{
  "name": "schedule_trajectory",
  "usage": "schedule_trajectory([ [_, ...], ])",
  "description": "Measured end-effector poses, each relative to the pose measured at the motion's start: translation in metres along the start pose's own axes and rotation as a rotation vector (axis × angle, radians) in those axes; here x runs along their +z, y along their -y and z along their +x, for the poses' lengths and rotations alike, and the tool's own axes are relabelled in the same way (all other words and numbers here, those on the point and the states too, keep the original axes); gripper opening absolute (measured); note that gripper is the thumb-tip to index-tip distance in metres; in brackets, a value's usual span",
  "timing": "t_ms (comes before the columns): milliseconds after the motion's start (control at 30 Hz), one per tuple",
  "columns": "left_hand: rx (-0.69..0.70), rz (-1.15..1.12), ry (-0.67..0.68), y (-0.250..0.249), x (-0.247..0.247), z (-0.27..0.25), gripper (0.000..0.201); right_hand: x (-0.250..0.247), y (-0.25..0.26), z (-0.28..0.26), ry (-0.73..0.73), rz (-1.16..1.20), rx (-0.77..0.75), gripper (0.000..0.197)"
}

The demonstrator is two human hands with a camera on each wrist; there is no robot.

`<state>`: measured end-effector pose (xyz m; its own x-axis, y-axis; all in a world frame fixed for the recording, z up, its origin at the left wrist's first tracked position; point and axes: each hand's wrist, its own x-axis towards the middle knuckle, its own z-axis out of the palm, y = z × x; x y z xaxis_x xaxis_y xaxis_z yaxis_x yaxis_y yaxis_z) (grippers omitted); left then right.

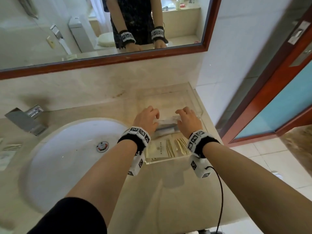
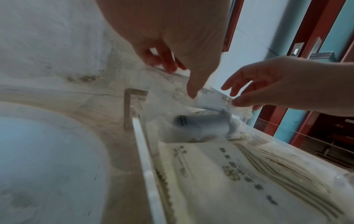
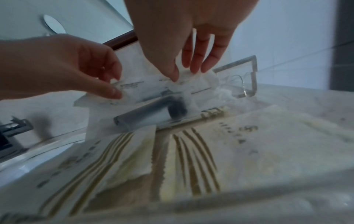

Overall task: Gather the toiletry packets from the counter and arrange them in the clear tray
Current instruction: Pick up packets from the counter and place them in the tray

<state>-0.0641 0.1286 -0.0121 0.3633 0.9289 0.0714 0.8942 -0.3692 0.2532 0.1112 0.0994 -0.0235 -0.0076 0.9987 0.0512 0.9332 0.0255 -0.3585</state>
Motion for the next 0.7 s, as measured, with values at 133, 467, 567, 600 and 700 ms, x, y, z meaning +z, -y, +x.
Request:
schedule_trajectory([
  [133,-0.016,-0.057,0.098,0.006,0.006,-0.002,0.012,0.008,0.0,0.002,0.03,-0.054,-0.045,0.025],
  [467,0.074,0.175,0.289,-0.001,0.019,-0.004,0.041,0.009,0.0,0.008,0.187,-0.019,-0.012,0.028],
  [567,0.102,0.193,0.265,-0.002,0.024,-0.006,0.043,0.009,-0.001,0.006,0.201,-0.024,-0.004,0.028],
  [600,0.105,0.196,0.256,-0.002,0.024,-0.006,0.043,0.009,-0.002,0.006,0.204,-0.024,-0.005,0.028],
  [700,0.103,0.2,0.24,-0.003,0.025,-0.007,0.041,0.009,-0.002,0.005,0.215,-0.026,-0.012,0.026],
])
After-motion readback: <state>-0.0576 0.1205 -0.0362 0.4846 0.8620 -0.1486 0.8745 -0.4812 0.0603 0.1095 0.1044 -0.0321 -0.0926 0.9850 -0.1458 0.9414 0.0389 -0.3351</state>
